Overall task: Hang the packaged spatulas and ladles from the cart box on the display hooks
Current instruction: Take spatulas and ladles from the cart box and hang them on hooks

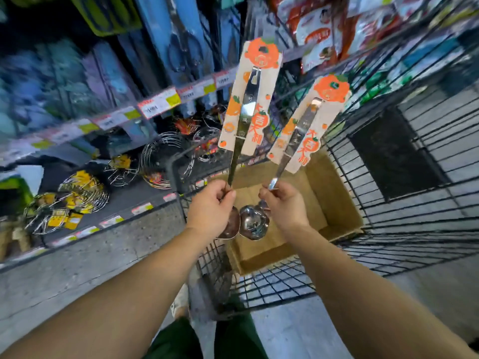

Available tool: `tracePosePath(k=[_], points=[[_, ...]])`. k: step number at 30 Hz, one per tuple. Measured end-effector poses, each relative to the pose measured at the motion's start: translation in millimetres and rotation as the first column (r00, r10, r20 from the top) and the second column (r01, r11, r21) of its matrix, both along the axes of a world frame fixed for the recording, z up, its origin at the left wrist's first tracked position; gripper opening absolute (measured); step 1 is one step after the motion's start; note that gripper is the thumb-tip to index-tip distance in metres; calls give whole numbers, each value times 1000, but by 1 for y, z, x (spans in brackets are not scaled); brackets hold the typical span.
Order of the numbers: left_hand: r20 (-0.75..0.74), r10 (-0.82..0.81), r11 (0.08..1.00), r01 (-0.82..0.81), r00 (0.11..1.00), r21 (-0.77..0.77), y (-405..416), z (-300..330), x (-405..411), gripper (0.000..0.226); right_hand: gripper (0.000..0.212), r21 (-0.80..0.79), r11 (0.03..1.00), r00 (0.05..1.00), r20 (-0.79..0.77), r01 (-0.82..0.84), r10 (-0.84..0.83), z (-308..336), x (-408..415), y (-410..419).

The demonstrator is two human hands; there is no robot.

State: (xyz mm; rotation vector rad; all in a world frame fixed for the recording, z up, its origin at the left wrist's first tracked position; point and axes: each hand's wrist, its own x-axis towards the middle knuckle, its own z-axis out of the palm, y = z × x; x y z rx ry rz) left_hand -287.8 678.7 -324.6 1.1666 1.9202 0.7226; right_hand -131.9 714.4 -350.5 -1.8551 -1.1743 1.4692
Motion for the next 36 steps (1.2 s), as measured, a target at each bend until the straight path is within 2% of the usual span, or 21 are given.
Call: tracePosePath(k=[4, 9, 14, 17, 21, 24, 25, 27, 31, 36], points=[[36, 93, 991, -96, 995, 89, -8, 44, -34, 10, 14, 163, 975, 989, 54, -148, 141, 60, -42, -2], [99, 228, 947, -245, 969, 209, -47, 92, -116, 20, 18, 351, 890, 947, -20, -293, 319, 124, -133, -31], [1, 354, 879, -333, 935, 340, -143, 146, -241, 16, 21, 500, 747, 871, 32, -439, 491, 169, -269, -101], [-77, 453, 837, -394, 888, 379, -222, 179, -324, 22, 7, 539, 647, 801, 92, -539, 591, 190, -367, -161], [-99, 600, 740, -503, 794, 446, -322, 210, -421, 26, 6, 592, 523, 674, 45, -613, 738, 224, -485, -246], [-48, 692, 661, -605, 721, 443, -384, 224, -474, 25, 4, 607, 420, 563, 55, -675, 825, 248, -549, -298], [-29, 717, 630, -630, 697, 454, -401, 228, -489, 27, 9, 612, 389, 531, 60, -688, 845, 254, -567, -312], [-21, 766, 570, -665, 642, 483, -432, 234, -514, 30, 16, 611, 339, 478, 74, -716, 875, 263, -603, -337], [21, 834, 466, -724, 551, 509, -479, 248, -558, 27, 15, 629, 256, 382, 71, -734, 922, 281, -663, -377], [30, 882, 390, -765, 470, 513, -507, 259, -621, 20, 15, 649, 174, 261, 39, -741, 965, 289, -735, -402]])
